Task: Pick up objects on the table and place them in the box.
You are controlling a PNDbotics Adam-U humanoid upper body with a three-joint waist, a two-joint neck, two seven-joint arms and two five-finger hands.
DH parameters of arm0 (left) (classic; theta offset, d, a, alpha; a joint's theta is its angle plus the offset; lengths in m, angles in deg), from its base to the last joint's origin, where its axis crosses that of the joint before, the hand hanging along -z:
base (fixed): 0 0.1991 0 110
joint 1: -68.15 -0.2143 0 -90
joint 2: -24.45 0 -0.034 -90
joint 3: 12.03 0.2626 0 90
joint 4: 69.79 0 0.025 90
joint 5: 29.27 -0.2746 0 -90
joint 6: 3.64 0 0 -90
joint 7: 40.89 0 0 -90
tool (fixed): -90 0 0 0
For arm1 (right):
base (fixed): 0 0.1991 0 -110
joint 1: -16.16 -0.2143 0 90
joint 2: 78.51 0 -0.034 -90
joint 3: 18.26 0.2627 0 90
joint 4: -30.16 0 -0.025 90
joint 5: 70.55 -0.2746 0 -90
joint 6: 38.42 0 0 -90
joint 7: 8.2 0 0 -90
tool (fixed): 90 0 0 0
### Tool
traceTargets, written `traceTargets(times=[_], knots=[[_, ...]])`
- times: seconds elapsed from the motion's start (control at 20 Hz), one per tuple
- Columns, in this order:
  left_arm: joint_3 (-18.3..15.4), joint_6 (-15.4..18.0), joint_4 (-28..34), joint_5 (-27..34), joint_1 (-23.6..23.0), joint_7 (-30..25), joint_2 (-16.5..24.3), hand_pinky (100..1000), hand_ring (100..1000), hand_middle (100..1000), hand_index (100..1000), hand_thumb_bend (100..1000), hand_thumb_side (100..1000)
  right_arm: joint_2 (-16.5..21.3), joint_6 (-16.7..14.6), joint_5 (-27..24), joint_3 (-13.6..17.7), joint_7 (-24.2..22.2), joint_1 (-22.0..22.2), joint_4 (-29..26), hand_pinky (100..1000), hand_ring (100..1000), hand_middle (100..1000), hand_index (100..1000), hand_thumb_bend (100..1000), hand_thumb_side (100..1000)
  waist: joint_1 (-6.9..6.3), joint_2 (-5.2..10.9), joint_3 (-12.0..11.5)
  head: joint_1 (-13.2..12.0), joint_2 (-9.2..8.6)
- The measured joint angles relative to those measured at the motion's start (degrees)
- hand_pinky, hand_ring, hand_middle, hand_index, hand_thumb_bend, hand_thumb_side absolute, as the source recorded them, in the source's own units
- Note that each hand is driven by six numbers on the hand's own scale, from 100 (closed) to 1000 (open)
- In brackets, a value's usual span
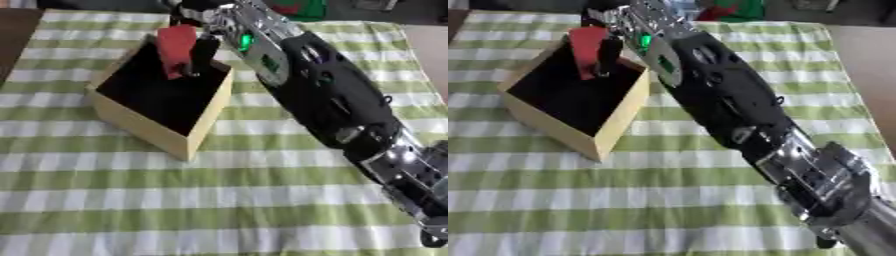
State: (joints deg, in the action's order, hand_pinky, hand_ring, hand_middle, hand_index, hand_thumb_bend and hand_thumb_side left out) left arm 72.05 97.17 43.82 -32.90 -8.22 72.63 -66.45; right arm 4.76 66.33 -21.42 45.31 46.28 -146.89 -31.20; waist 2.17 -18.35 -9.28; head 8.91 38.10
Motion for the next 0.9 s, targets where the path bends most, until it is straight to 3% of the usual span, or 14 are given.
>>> traceTargets(times=[0.05, 0.15, 0.3, 0.5, 0.9], knots=[[0.0, -0.01, 0.0, 0.03, 0.01, -0.02, 0.0, 1000, 481, 480, 706, 120, 100, -0.07, -0.26, 0.07, 0.0, -0.26, -0.01, 0.08, 942, 961, 803, 932, 269, 100, 0.0, 0.0, 0.0, 0.03, 0.0], [0.01, -0.02, 0.0, 0.05, 0.02, -0.04, -0.01, 1000, 481, 480, 706, 119, 100, -0.3, -1.08, 0.51, 0.0, -1.06, -0.06, 0.25, 961, 992, 846, 979, 394, 275, 0.0, 0.0, -0.04, 0.07, 0.0], [0.01, -0.03, 0.0, 0.07, 0.03, -0.07, -0.02, 1000, 481, 480, 706, 119, 100, -0.46, -2.73, 2.32, -0.02, -2.28, -0.03, 0.62, 965, 994, 847, 988, 412, 335, 0.01, -0.01, -0.09, 0.1, 0.0], [0.01, -0.03, 0.0, 0.08, 0.03, -0.09, -0.02, 1000, 482, 479, 706, 118, 100, -0.62, -4.42, 3.01, -0.07, -3.78, 0.43, 0.66, 968, 997, 846, 984, 437, 335, 0.02, -0.27, 0.0, 0.09, 0.01], [0.01, -0.09, 0.0, 0.09, 0.06, -0.16, -0.02, 1000, 482, 480, 706, 118, 100, -0.16, -4.91, 3.02, -0.8, -7.51, -0.1, -2.47, 971, 1000, 852, 986, 476, 373, 0.02, -0.27, 0.16, 0.01, 0.01]])
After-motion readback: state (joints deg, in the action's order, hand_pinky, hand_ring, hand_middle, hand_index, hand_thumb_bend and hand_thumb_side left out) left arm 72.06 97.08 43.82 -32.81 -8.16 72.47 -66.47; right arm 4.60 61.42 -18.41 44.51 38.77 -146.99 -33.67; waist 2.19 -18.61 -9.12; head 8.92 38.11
